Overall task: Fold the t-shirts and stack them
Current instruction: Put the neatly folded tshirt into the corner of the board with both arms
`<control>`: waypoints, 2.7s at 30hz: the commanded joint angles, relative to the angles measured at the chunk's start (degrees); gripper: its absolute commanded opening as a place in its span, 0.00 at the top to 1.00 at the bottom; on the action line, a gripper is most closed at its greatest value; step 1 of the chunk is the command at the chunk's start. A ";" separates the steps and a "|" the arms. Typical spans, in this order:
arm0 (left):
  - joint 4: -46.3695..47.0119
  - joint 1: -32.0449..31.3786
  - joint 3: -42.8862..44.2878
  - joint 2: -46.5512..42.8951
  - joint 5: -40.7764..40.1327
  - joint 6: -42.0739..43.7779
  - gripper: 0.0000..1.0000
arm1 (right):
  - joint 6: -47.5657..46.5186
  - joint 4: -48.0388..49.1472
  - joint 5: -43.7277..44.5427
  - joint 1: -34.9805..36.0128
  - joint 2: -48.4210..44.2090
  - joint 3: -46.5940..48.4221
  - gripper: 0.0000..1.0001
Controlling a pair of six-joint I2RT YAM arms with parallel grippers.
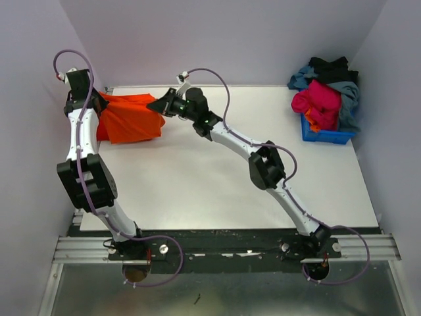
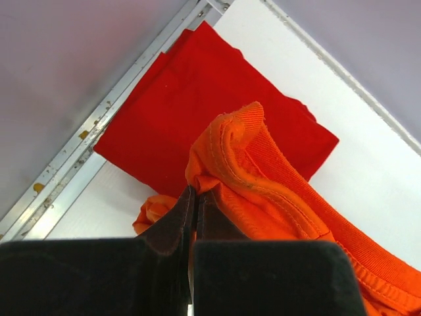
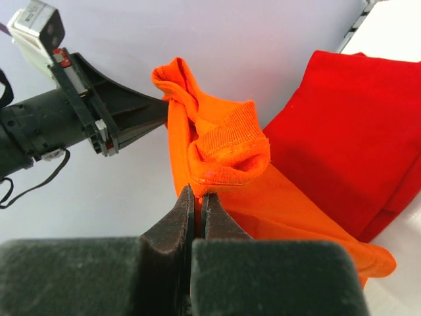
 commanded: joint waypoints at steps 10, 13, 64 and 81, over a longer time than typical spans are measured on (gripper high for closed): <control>-4.38 2.35 8.76 5.28 -9.26 5.20 1.00 | 1.73 12.10 10.41 2.64 3.46 3.05 0.99; -3.59 2.87 8.76 5.89 -9.53 5.29 1.00 | 2.17 15.61 12.43 3.60 4.34 2.09 0.99; 13.39 2.26 25.10 34.81 9.37 3.62 0.43 | -3.19 34.61 23.96 -0.52 -3.90 -21.98 0.00; -6.99 -0.29 23.70 22.95 -17.86 7.23 0.22 | -9.87 25.13 11.65 -7.82 -29.92 -51.52 0.00</control>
